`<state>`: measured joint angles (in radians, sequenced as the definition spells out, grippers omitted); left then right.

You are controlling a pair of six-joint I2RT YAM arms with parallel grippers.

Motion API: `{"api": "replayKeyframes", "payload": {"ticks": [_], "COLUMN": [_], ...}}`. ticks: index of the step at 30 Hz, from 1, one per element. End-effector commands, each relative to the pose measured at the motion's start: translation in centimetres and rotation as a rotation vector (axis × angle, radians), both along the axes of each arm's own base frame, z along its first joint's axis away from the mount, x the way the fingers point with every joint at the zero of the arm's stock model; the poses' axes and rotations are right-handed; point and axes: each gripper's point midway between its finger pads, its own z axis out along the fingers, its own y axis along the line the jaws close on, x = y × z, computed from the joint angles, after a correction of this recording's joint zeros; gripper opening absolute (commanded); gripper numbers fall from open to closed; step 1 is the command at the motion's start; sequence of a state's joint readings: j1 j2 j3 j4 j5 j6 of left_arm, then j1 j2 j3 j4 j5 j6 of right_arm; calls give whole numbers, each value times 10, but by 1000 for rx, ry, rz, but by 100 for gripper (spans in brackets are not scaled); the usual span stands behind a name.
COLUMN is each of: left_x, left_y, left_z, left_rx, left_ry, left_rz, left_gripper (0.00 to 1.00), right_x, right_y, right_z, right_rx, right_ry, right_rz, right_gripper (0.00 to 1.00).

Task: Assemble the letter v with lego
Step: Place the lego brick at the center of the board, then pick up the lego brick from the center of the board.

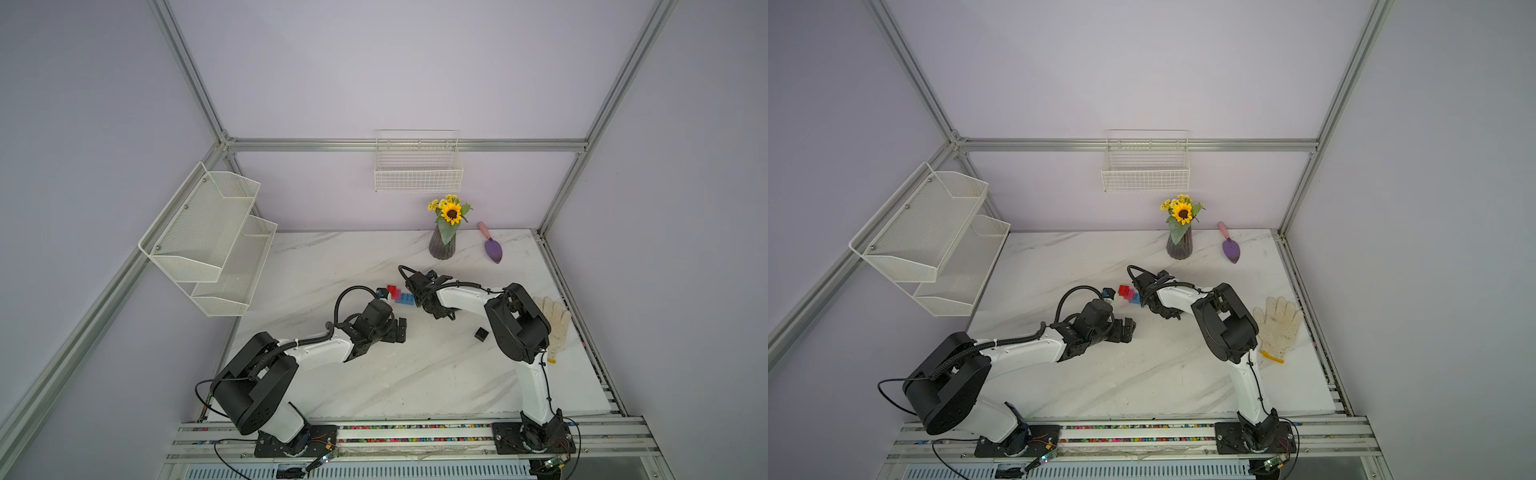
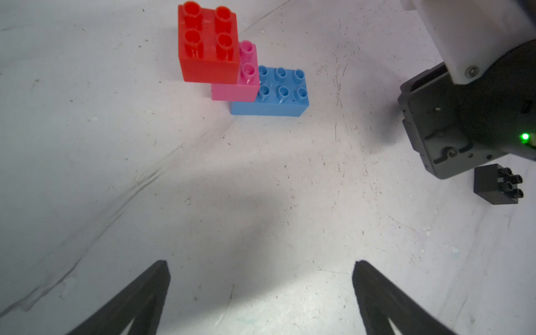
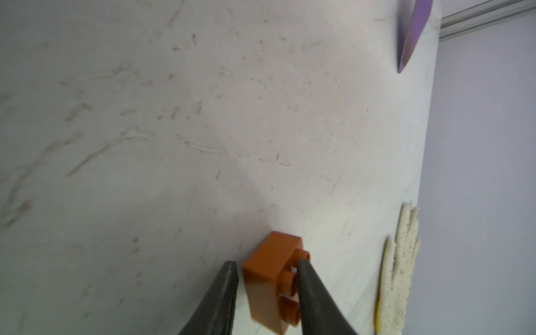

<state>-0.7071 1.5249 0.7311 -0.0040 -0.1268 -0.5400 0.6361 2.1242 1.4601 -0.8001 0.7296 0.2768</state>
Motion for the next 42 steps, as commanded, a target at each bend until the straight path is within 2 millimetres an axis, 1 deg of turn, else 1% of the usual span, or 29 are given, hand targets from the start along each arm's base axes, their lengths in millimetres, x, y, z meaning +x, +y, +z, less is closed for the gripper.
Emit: {"api": "replayKeyframes", "payload": {"ticks": [1,3,4,6,7,9,10,11,12,13,15,17,18,21,24,26,28,30,32,33,35,38,40,42], "left_x": [12,12,12,12,12,11,11,11,11,11,12,14,14,15,15,14,13,12,11,11,11,10,10,10], "left_y": [-5,-5,-5,-4,-5,-4,-4,-4,-5,-5,-6,-8,-9,-12,-15,-16,-17,-15,-15,-16,-16,-18,-19,-19], "left_z": [16,15,15,14,14,12,11,11,10,9,8,8,7,5,3,3,3,3,2,2,1,0,-1,-2], "left_rx": [-31,-28,-28,-25,-24,-23,-23,-23,-23,-24,-24,-30,-30,-34,-43,-47,-47,-44,-50,-50,-51,-58,-61,-59], "left_ry": [-32,-31,-32,-30,-28,-26,-23,-21,-19,-17,-16,-17,-13,-9,1,5,3,2,1,4,5,8,8,9], "left_rz": [20,20,21,23,23,23,25,27,26,27,27,24,22,18,12,7,4,6,6,5,5,1,-2,-3], "left_gripper": [100,100,100,100,100,100,100,100,100,100,100,100,100,100,100,100,100,99,100,100,100,100,100,100], "right_x": [-9,-10,-9,-6,-4,-5,-6,-8,-10,-13,-20,-30,-34,-52,-66,-79,-88,-96,-103,-106,-112,-119,-121,-124], "right_y": [18,21,22,26,30,31,31,29,27,25,17,10,8,-3,-23,-38,-53,-66,-70,-69,-67,-67,-67,-71], "right_z": [-6,-3,2,16,27,49,62,73,82,90,100,104,104,91,74,62,60,66,67,63,50,29,20,14], "right_rx": [142,177,197,263,315,390,428,455,477,497,513,541,549,562,570,621,653,676,719,753,794,800,826,855], "right_ry": [25,12,-7,-68,-110,-187,-229,-266,-291,-314,-345,-364,-361,-298,-206,-150,-153,-189,-186,-163,-111,-72,-86,-132], "right_rz": [-12,-23,-27,-29,-23,-24,-25,-28,-33,-36,-61,-84,-86,-117,-188,-232,-270,-304,-328,-342,-388,-479,-545,-623], "right_gripper": [38,39,40,43,45,49,59,72,87,97,97,97,97,97,97,97,97,97,97,97,97,97,97,97]}}
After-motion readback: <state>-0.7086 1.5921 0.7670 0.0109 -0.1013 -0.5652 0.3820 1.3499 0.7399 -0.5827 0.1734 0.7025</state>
